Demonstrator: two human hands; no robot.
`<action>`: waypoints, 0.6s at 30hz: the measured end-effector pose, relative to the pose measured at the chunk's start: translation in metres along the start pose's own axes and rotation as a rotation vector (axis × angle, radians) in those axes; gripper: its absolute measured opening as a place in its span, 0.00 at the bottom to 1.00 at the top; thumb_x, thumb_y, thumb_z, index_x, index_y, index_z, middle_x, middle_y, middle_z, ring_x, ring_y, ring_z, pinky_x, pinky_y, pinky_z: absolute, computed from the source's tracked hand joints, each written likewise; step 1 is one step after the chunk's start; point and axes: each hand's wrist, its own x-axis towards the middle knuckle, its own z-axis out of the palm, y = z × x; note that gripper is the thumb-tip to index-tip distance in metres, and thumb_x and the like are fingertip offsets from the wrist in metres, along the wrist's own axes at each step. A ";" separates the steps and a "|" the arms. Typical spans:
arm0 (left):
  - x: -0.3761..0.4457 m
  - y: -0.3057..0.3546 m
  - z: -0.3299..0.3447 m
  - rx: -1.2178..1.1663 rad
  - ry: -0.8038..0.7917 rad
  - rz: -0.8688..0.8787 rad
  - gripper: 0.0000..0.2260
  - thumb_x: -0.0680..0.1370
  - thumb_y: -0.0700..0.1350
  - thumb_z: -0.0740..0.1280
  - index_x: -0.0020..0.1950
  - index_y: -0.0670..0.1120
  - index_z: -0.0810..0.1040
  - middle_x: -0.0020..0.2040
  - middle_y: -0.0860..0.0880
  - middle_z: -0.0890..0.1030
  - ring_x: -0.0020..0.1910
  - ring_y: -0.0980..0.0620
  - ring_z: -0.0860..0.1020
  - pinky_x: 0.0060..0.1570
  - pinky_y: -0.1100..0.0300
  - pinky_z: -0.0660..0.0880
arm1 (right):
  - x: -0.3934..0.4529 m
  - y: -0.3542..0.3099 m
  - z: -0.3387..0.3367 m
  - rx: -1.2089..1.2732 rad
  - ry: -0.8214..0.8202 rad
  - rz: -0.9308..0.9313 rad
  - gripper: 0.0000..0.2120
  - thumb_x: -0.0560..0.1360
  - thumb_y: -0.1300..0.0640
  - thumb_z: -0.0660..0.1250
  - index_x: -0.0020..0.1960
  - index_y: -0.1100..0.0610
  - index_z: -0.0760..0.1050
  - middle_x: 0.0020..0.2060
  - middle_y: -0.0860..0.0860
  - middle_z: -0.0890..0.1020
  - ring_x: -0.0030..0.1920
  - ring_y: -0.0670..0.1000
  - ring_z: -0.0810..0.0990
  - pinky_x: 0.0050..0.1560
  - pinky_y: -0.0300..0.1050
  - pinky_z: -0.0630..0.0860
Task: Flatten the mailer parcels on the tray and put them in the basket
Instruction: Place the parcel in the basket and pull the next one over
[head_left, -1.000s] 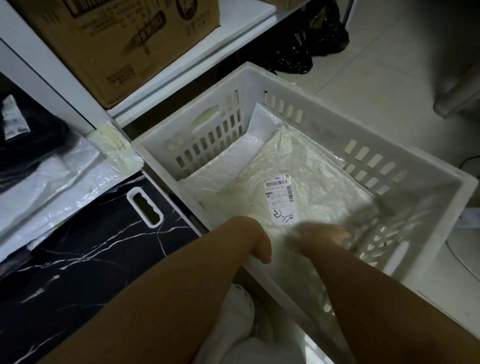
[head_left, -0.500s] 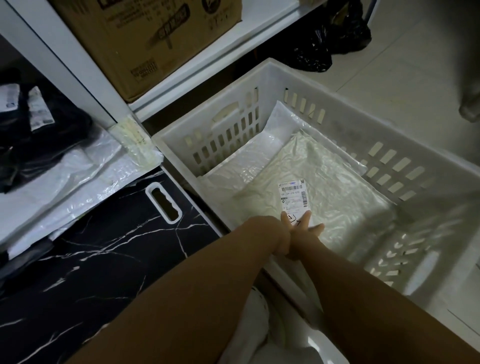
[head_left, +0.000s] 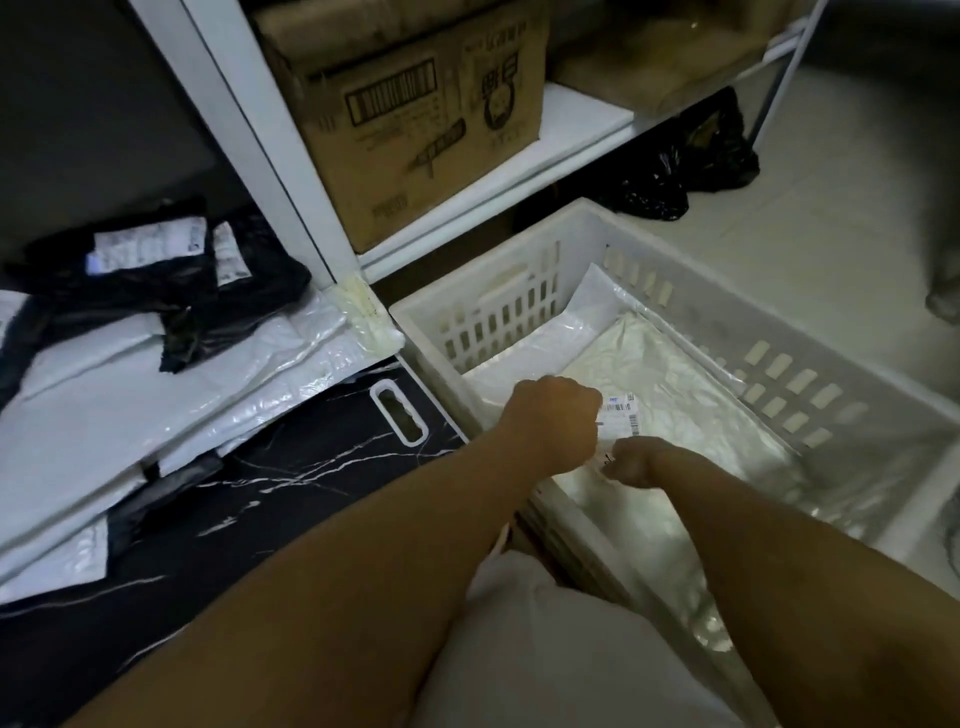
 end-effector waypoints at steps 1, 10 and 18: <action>-0.009 -0.002 -0.008 -0.006 0.013 -0.009 0.10 0.80 0.45 0.57 0.55 0.45 0.76 0.50 0.47 0.79 0.44 0.51 0.73 0.45 0.57 0.69 | -0.007 -0.001 -0.007 -0.015 0.041 -0.005 0.24 0.82 0.51 0.57 0.74 0.59 0.63 0.70 0.57 0.69 0.67 0.56 0.70 0.63 0.44 0.67; -0.137 -0.035 -0.084 -0.074 0.105 -0.206 0.09 0.80 0.43 0.58 0.56 0.44 0.76 0.54 0.44 0.78 0.51 0.46 0.76 0.47 0.55 0.72 | -0.127 -0.073 -0.076 0.018 0.315 -0.122 0.24 0.82 0.51 0.58 0.73 0.63 0.64 0.71 0.59 0.68 0.58 0.56 0.73 0.49 0.44 0.65; -0.282 -0.103 -0.120 -0.110 0.244 -0.520 0.12 0.80 0.45 0.58 0.57 0.46 0.78 0.55 0.44 0.79 0.54 0.44 0.76 0.53 0.51 0.73 | -0.192 -0.211 -0.071 -0.065 0.410 -0.350 0.16 0.79 0.50 0.61 0.36 0.57 0.69 0.41 0.58 0.76 0.34 0.53 0.72 0.28 0.41 0.63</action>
